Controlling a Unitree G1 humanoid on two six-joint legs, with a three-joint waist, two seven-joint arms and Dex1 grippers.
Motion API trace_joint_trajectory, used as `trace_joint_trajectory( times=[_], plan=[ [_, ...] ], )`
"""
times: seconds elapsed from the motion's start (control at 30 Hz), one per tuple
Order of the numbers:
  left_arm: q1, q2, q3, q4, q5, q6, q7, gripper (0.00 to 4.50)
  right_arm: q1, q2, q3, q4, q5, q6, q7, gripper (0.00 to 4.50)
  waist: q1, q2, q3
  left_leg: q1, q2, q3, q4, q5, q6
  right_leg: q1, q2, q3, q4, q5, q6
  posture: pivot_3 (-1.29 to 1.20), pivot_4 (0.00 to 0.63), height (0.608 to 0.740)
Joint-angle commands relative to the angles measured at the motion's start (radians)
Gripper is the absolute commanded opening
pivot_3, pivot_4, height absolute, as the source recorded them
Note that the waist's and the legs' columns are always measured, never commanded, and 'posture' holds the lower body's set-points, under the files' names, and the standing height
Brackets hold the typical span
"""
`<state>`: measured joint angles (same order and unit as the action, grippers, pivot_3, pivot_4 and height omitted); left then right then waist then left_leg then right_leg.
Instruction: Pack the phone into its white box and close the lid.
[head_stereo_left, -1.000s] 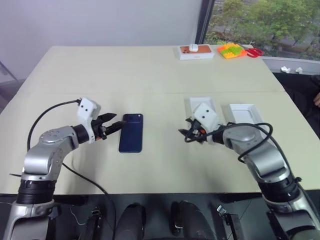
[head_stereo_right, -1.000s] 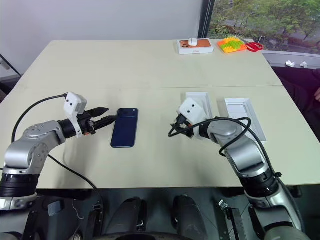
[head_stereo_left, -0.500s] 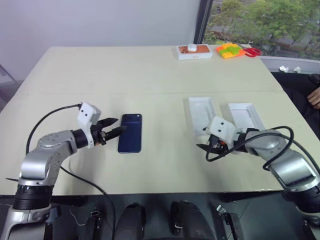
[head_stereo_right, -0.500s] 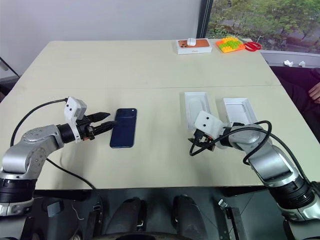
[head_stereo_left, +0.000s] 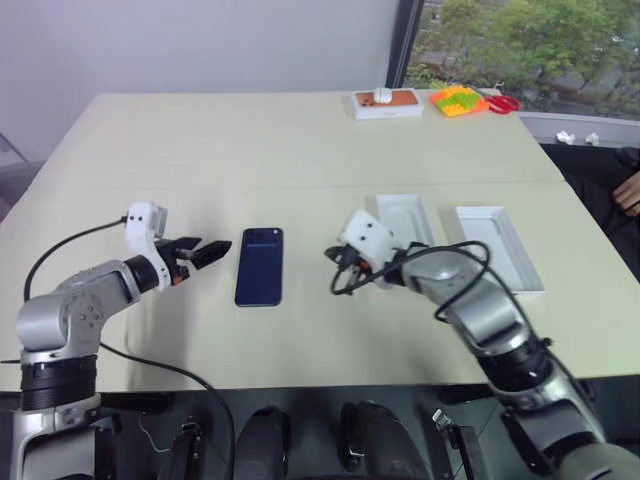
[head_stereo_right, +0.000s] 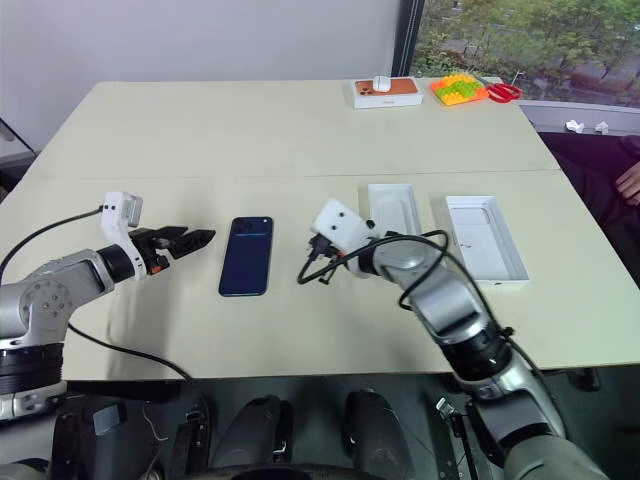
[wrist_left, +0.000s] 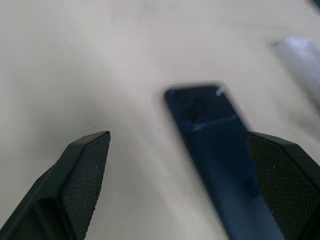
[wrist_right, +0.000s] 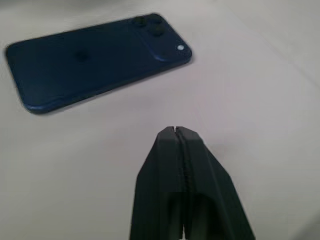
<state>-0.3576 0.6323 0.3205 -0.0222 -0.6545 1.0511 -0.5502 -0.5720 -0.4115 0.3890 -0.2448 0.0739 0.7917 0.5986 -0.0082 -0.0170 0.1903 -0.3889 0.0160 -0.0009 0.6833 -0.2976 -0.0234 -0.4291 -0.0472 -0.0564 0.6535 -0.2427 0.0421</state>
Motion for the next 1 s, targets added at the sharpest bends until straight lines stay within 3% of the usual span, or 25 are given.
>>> trace_joint_trajectory(
  times=[0.03,0.2,0.33,0.6,1.0],
  plan=[
    [-0.049,0.025,0.028,0.047,-0.043,0.206,0.043,4.5,-0.044,0.031,0.05,0.048,-0.071,-0.04,-0.042,0.03,-0.001,0.0,0.0,0.0,0.0,0.0,0.0,0.0,0.0,0.0,0.0,0.0,0.0,0.0,0.0,0.0,0.15,0.74],
    [-0.132,-0.011,0.102,0.163,-0.092,0.433,0.068,4.5,-0.073,0.076,0.12,0.108,-0.107,-0.062,-0.016,0.03,-0.005,0.0,0.0,0.001,0.0,0.0,0.0,0.0,0.0,0.0,0.0,0.0,0.001,0.0,0.0,0.0,0.15,0.74],
    [-0.141,-0.046,0.081,0.173,-0.142,0.558,0.058,4.5,-0.1,0.125,0.171,0.18,-0.131,-0.092,0.005,0.03,-0.006,0.001,-0.001,0.002,0.0,0.0,0.0,0.0,0.0,0.0,0.0,0.0,0.002,0.0,0.0,0.0,0.15,0.74],
    [-0.115,-0.059,0.023,0.151,-0.278,0.563,0.091,4.5,-0.143,0.199,0.19,0.273,-0.132,-0.131,0.057,0.03,-0.002,0.001,-0.002,0.002,-0.002,0.0,0.0,0.001,-0.001,0.001,-0.004,0.0,0.002,0.0,0.0,0.0,0.15,0.74],
    [-0.103,-0.136,0.042,0.136,-0.43,0.563,0.191,4.5,-0.153,0.257,0.188,0.343,-0.15,-0.173,0.084,0.03,-0.003,0.003,-0.006,0.008,-0.002,0.0,-0.002,0.0,-0.001,0.006,-0.005,0.001,0.002,0.0,0.0,0.0,0.15,0.74]
  ],
)
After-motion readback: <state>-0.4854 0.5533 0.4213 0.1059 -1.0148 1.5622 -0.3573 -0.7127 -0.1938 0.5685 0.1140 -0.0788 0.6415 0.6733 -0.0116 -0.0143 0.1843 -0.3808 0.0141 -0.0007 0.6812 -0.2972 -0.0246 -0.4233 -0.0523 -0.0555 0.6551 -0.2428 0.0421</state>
